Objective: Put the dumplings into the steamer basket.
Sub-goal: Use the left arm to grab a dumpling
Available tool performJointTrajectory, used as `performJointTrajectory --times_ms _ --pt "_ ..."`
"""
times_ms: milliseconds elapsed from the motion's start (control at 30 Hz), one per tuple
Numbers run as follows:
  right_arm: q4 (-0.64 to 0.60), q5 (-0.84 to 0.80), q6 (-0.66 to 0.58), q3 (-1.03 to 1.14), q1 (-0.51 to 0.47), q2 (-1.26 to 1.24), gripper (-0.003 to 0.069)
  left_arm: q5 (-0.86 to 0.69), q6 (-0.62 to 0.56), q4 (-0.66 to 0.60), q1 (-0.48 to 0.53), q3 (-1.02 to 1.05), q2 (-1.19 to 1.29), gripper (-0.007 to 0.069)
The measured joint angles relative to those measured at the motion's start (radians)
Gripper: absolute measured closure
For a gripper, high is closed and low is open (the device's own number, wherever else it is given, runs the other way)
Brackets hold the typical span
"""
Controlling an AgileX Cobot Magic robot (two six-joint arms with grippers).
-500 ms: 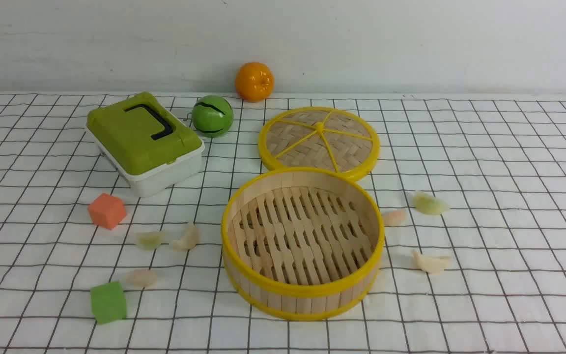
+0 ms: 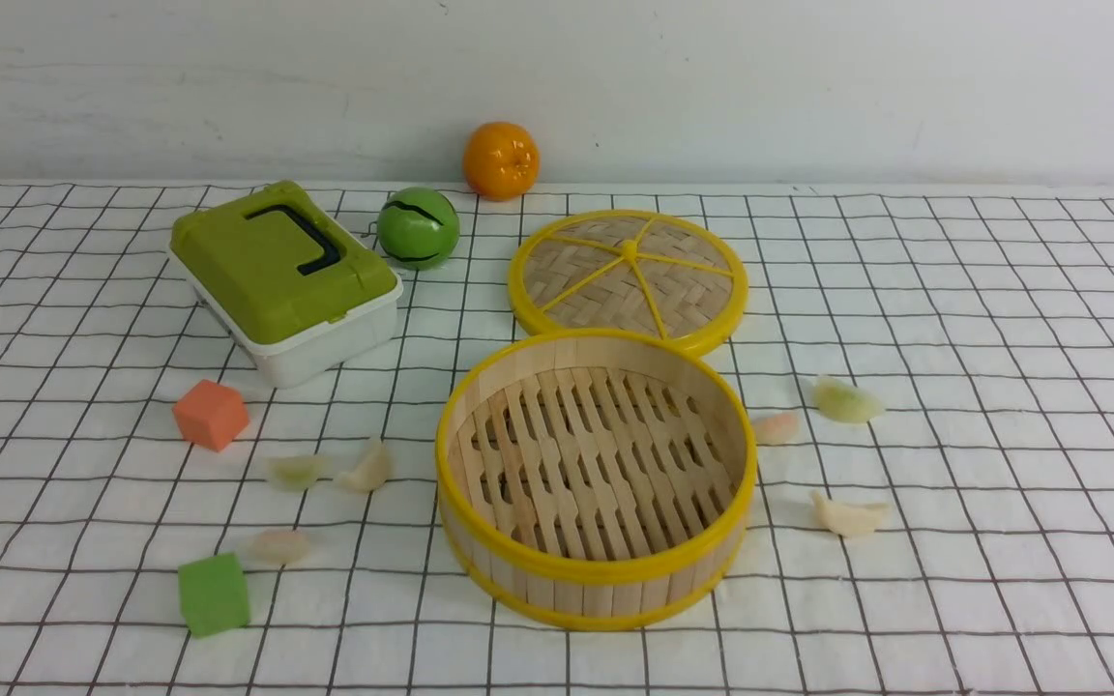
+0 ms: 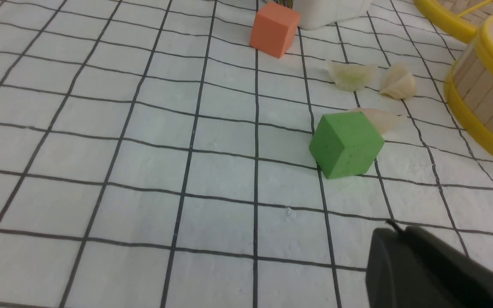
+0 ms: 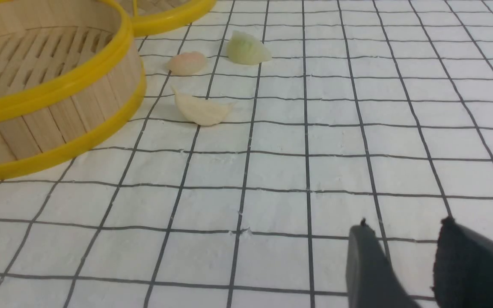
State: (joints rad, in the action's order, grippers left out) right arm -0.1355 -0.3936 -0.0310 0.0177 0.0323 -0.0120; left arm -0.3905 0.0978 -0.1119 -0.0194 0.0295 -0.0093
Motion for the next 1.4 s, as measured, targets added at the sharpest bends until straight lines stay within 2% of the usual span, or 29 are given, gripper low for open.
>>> performJointTrajectory --times_ms 1167,1267,1400 --pt "0.000 0.000 0.000 0.000 0.000 0.000 0.0421 0.008 -0.003 0.000 0.000 0.000 0.000 0.0581" --pt "0.000 0.000 0.000 0.000 0.000 0.000 0.0421 0.031 -0.003 0.000 0.000 0.000 0.000 0.0578" --pt "0.000 0.000 0.000 0.000 0.000 0.000 0.0421 0.186 -0.003 0.000 0.000 0.000 0.000 0.0571"
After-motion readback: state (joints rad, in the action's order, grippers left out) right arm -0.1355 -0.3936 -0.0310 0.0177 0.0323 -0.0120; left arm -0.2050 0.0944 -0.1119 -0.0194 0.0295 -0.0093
